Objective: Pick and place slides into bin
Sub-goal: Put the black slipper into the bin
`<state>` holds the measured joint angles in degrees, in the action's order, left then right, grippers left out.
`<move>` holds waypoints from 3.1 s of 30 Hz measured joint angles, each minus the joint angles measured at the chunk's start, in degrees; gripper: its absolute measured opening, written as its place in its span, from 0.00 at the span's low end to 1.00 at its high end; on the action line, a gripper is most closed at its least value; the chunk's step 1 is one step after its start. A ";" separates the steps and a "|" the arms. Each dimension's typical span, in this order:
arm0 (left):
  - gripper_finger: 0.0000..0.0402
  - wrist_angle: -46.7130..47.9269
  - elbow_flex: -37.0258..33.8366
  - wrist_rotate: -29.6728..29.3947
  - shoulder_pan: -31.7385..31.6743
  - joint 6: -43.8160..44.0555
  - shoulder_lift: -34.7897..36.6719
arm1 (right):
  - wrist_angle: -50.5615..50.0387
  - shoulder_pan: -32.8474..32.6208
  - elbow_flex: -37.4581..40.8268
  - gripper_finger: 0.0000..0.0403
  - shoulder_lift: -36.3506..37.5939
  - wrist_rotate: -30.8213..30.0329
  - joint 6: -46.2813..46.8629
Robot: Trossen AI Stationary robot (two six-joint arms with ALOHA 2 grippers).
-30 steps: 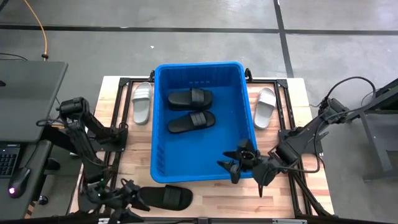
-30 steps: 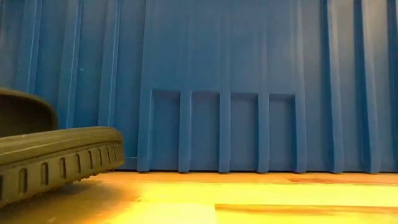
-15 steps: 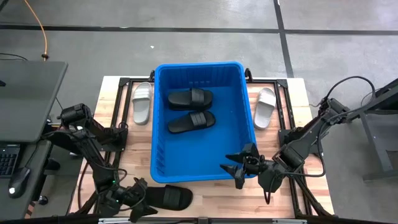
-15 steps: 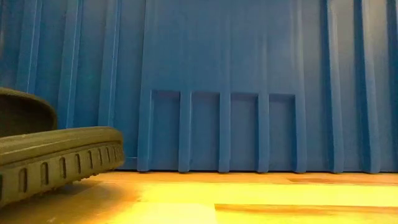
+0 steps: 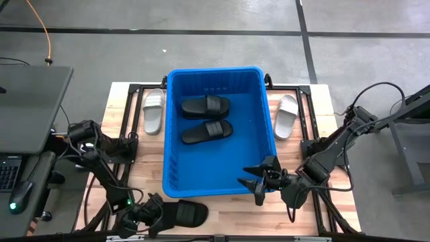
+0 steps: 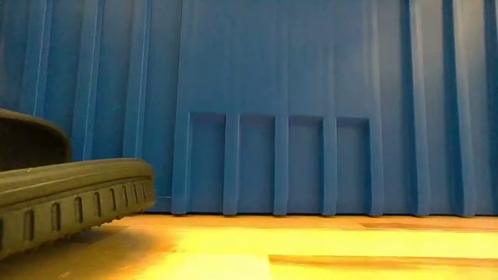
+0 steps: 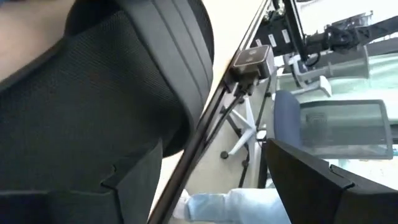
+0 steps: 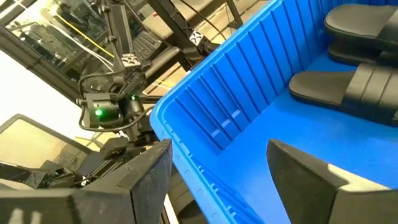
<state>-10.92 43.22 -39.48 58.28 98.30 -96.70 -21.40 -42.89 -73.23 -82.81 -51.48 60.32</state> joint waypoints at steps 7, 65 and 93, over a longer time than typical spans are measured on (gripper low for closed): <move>0.69 0.97 0.02 -3.74 -0.28 -6.59 -0.34 | 1.03 -0.02 0.00 0.62 0.00 -0.29 -0.40; 0.02 14.10 27.56 2.06 -0.02 -16.46 -9.28 | 0.72 0.15 -0.01 0.62 0.04 0.23 -2.38; 0.00 64.97 64.08 -14.61 -8.89 -26.99 -9.17 | 12.22 0.15 -0.02 0.62 0.02 5.06 -6.77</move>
<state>54.05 107.31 -54.09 49.40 71.31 -105.86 -9.18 -42.74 -73.25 -82.78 -46.42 53.55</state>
